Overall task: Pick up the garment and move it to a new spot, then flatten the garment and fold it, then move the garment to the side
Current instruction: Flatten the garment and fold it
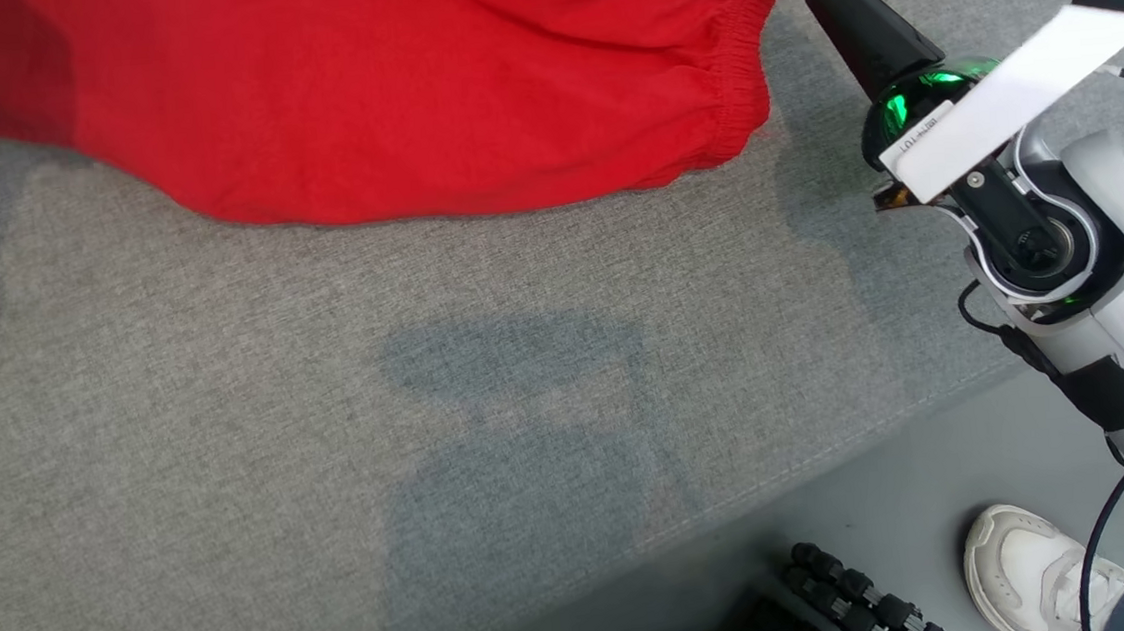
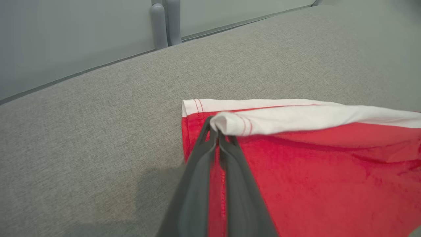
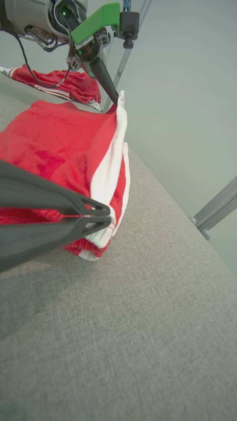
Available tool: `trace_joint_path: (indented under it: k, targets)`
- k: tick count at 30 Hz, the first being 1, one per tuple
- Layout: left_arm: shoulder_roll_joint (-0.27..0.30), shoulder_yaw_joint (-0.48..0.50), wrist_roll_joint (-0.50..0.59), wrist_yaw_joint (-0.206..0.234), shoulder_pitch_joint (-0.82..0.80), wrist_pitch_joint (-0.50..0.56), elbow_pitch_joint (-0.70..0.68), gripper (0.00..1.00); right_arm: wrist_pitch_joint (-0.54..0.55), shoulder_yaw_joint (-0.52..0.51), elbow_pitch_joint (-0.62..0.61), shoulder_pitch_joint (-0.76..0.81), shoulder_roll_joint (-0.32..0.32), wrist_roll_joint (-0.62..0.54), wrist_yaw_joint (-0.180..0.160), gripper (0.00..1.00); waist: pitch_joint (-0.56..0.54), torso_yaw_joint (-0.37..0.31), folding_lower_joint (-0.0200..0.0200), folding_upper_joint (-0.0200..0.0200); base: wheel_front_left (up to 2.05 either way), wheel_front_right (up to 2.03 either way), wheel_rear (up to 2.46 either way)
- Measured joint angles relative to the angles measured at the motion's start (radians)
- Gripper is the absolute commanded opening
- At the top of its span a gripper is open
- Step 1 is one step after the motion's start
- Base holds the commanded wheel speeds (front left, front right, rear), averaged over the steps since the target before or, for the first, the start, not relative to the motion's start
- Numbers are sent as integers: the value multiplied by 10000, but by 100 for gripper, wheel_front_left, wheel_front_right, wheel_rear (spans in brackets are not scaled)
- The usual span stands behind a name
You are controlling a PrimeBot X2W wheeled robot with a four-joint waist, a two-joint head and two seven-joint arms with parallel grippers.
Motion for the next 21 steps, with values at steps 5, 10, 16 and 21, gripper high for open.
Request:
trace_joint_path:
  k: [5, 10, 16, 21]
  targets:
    - [-15, -125, 136, -92, -160, 0, 614, 0, -71, 153, 167, -283, 253, -173, 155, 0, 81, -231, 0, 0, 0, 0, 0]
    - [-341, -261, 244, -221, -344, -90, 1126, 0, -88, 249, 433, -406, 374, -314, 224, 0, 105, -372, 0, 0, 0, 0, 0]
    - [-499, -334, 418, -389, -710, -203, 1570, 0, -174, 359, 746, -427, 537, -349, 284, 0, 78, -463, 0, 0, 0, 0, 0]
    - [-495, -410, 541, -451, -777, -203, 2054, 0, -263, 385, 947, -493, 698, -424, 382, 0, 59, -542, 0, 0, 0, 0, 0]
